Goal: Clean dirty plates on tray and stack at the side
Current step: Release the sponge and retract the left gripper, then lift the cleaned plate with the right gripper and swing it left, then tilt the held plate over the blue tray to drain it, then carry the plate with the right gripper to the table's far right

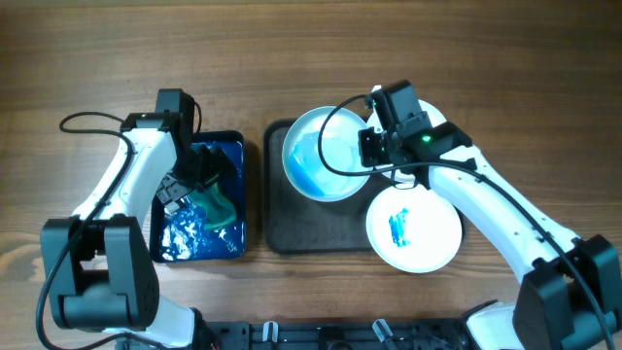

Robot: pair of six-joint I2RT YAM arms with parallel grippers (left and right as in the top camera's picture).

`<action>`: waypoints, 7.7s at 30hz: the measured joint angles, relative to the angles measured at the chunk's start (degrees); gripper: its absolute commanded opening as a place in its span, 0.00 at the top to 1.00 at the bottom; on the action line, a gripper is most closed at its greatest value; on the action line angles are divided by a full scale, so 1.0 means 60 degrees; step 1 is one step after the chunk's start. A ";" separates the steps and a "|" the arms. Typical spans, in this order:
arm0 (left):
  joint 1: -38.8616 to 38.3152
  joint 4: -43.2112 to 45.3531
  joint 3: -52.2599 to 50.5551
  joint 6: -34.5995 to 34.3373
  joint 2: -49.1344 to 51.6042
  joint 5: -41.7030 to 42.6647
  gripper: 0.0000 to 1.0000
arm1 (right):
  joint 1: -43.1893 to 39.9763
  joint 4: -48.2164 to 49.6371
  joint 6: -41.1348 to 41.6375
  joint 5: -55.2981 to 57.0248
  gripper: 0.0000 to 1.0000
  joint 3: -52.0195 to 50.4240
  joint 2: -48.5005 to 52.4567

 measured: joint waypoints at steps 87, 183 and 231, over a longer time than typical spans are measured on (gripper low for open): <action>0.0029 -0.3931 0.1515 -0.1792 -0.9967 -0.7923 0.00 | 0.6269 0.3126 -0.4258 0.5985 0.95 0.4007 0.2408; 0.0029 -0.4003 0.1515 -0.1796 -0.9967 -0.7668 0.00 | 0.8597 0.9001 -1.5588 0.9460 0.96 0.4149 0.3708; 0.0029 -0.3705 0.1435 -0.1876 -0.9963 -0.6437 0.00 | -0.0594 -0.1337 0.2452 0.0576 0.96 0.4167 0.1490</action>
